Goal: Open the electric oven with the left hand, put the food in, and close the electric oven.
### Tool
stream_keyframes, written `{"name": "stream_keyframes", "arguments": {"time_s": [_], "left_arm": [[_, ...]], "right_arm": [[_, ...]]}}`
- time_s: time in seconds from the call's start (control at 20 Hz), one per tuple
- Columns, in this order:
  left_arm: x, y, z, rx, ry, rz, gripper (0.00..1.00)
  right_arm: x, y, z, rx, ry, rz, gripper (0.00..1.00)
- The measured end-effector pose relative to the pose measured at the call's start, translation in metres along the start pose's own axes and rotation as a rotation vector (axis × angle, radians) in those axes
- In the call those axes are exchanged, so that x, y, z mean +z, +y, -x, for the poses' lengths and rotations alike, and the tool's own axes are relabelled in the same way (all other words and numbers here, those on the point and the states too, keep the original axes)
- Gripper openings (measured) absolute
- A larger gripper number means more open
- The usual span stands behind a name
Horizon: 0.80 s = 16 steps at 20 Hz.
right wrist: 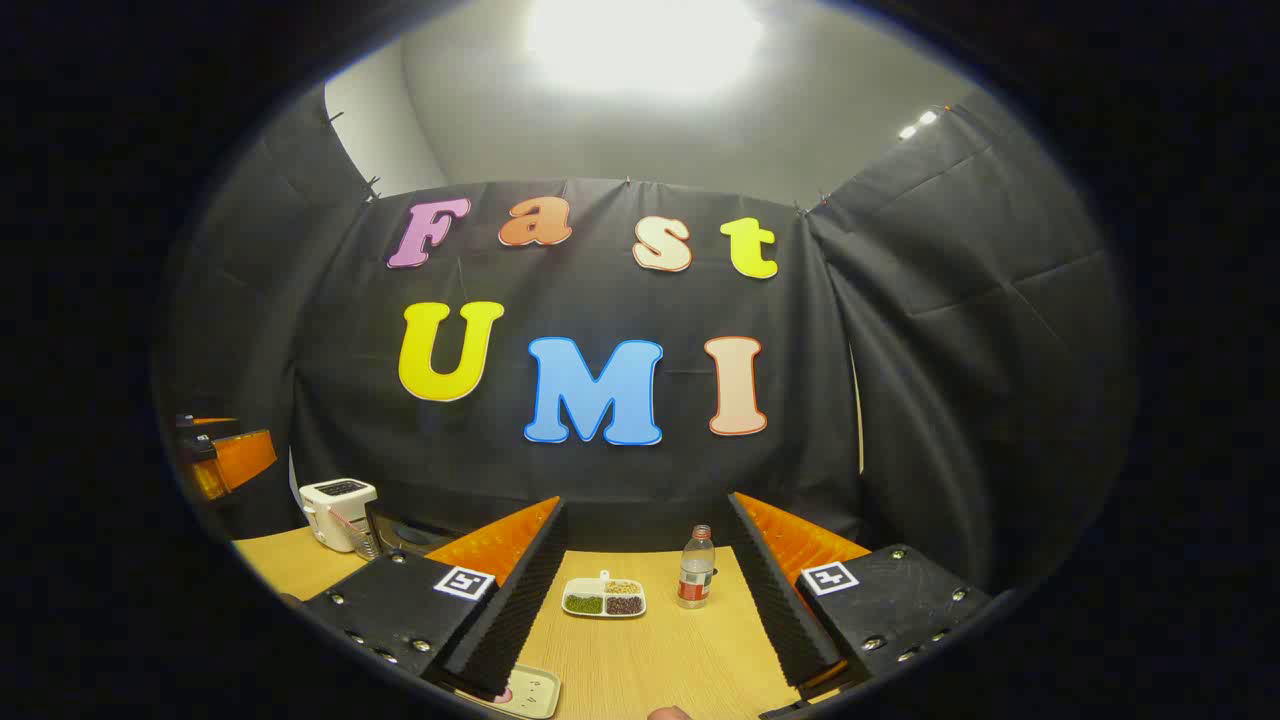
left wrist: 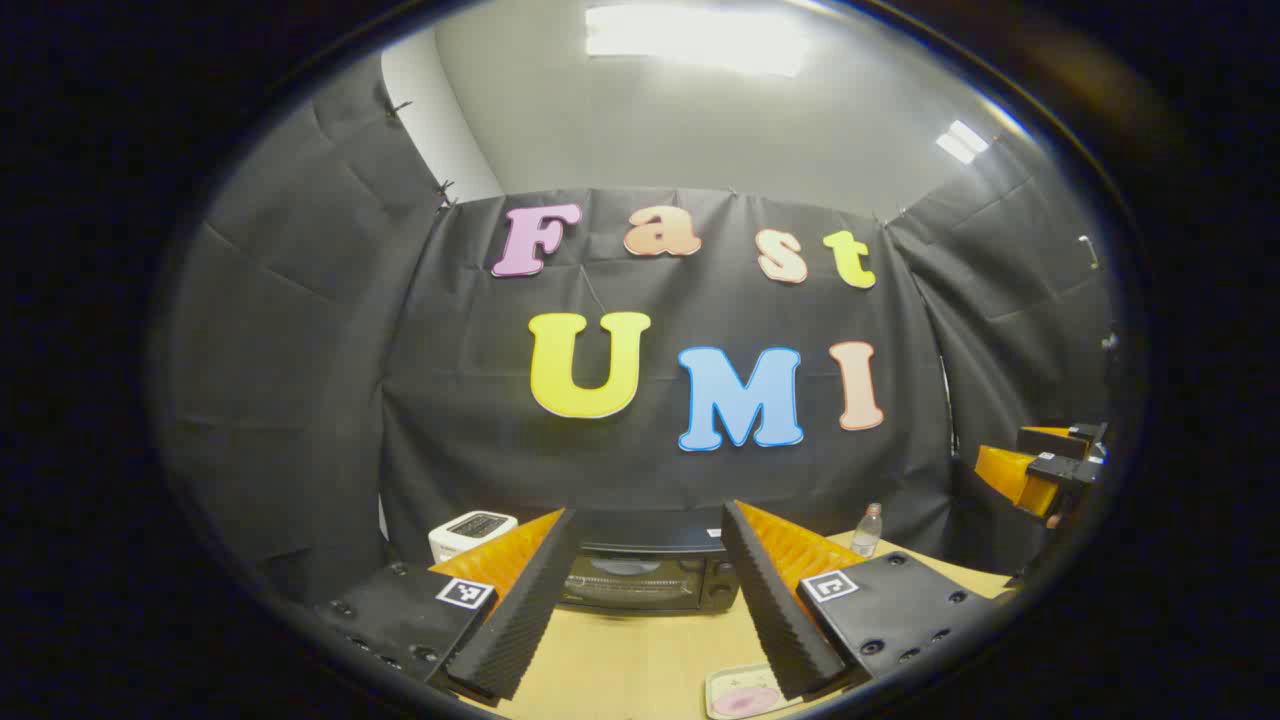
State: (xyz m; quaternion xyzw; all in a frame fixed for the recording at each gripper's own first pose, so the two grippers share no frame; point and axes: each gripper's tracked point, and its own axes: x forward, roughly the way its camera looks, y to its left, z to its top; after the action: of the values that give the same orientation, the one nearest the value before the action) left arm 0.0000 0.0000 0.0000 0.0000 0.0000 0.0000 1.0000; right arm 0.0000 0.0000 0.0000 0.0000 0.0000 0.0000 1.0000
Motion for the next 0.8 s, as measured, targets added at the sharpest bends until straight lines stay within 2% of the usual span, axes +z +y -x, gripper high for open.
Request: {"name": "stream_keyframes", "arguments": {"time_s": [0.2, 0.25, 0.35, 0.4, 0.8], "left_arm": [[0.000, -0.006, 0.003, -0.005, -0.006, 0.000, 1.00], [0.001, -0.007, 0.004, -0.002, -0.007, 0.001, 0.96], [0.001, -0.011, 0.005, -0.002, -0.006, 0.004, 0.96], [0.000, -0.014, 0.006, -0.002, -0.007, 0.003, 1.00], [0.001, -0.036, 0.011, 0.020, -0.003, -0.019, 1.00]], "right_arm": [[-0.002, -0.006, 0.007, -0.005, 0.008, 0.000, 0.96], [-0.003, -0.008, 0.008, -0.006, 0.009, 0.005, 0.96], [-0.002, -0.012, 0.010, -0.003, 0.008, 0.010, 0.96], [-0.001, -0.013, 0.010, -0.001, 0.006, 0.013, 0.96], [-0.009, -0.026, 0.011, 0.045, 0.000, 0.019, 0.96]]}}
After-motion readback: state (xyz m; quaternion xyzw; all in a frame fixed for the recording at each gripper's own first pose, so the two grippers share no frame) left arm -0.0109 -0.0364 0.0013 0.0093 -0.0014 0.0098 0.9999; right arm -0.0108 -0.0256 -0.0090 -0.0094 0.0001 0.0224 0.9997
